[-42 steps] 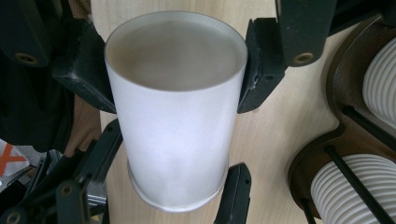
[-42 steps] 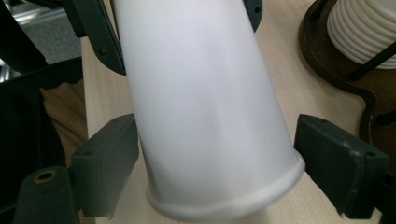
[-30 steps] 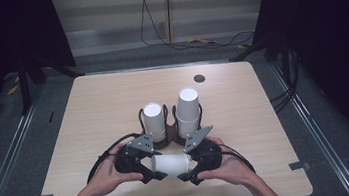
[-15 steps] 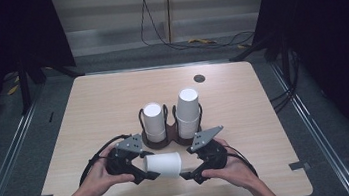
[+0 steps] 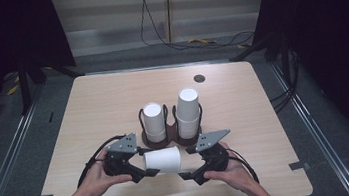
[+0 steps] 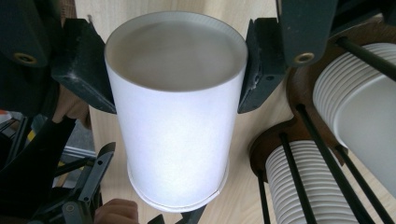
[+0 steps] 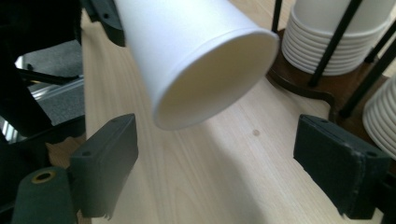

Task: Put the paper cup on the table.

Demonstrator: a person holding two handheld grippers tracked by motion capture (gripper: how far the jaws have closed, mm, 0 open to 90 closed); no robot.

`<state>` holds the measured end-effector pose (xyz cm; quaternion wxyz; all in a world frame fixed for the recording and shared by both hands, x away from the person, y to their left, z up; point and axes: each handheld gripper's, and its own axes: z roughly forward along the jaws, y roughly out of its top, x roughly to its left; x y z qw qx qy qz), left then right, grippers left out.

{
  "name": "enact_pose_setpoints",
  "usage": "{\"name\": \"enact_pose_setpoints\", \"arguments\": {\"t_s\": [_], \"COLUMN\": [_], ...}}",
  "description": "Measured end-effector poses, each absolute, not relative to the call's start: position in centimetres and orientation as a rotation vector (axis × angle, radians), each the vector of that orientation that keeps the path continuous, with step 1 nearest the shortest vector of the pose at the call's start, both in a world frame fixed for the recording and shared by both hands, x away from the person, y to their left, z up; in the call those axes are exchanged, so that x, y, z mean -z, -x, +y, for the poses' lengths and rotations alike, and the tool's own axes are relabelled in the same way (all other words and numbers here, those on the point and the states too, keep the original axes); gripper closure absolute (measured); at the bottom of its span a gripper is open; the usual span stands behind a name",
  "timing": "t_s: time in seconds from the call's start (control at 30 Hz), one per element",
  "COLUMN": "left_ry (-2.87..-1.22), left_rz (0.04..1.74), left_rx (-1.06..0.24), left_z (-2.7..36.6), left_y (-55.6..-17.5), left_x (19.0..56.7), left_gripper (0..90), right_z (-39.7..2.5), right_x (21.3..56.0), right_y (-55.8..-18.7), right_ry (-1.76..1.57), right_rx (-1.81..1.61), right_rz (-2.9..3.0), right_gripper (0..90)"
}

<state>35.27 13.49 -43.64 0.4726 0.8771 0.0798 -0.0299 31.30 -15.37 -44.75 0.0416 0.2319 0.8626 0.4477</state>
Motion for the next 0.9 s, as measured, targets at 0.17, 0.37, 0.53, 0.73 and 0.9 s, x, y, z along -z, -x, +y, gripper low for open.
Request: {"name": "enact_pose_setpoints", "arguments": {"t_s": [0.17, 0.37, 0.53, 0.73, 0.9], "left_ry": [-2.135, -2.098, -2.056, -2.028, -2.016], "left_rz": [0.186, 0.188, 0.198, 0.185, 0.169], "left_rx": [0.064, 0.069, 0.069, 0.062, 0.086], "left_z": [13.3, 13.2, 13.4, 13.2, 13.0], "left_y": [-35.0, -34.9, -34.9, -34.5, -34.2], "left_x": [44.0, 44.1, 44.1, 44.0, 43.9], "left_gripper": [33.0, 33.0, 33.0, 33.0, 33.1], "right_z": [-15.4, -15.4, -15.7, -15.8, -15.7], "right_x": [44.8, 44.8, 44.6, 44.4, 44.3], "right_y": [-31.1, -31.0, -30.8, -30.8, -30.8], "right_ry": [-0.698, -0.692, -0.677, -0.672, -0.659], "right_rx": [-1.408, -1.449, -1.494, -1.529, -1.553], "right_rz": [2.616, 2.602, 2.565, 2.541, 2.530], "right_gripper": [13.7, 13.7, 13.6, 13.6, 13.6]}}
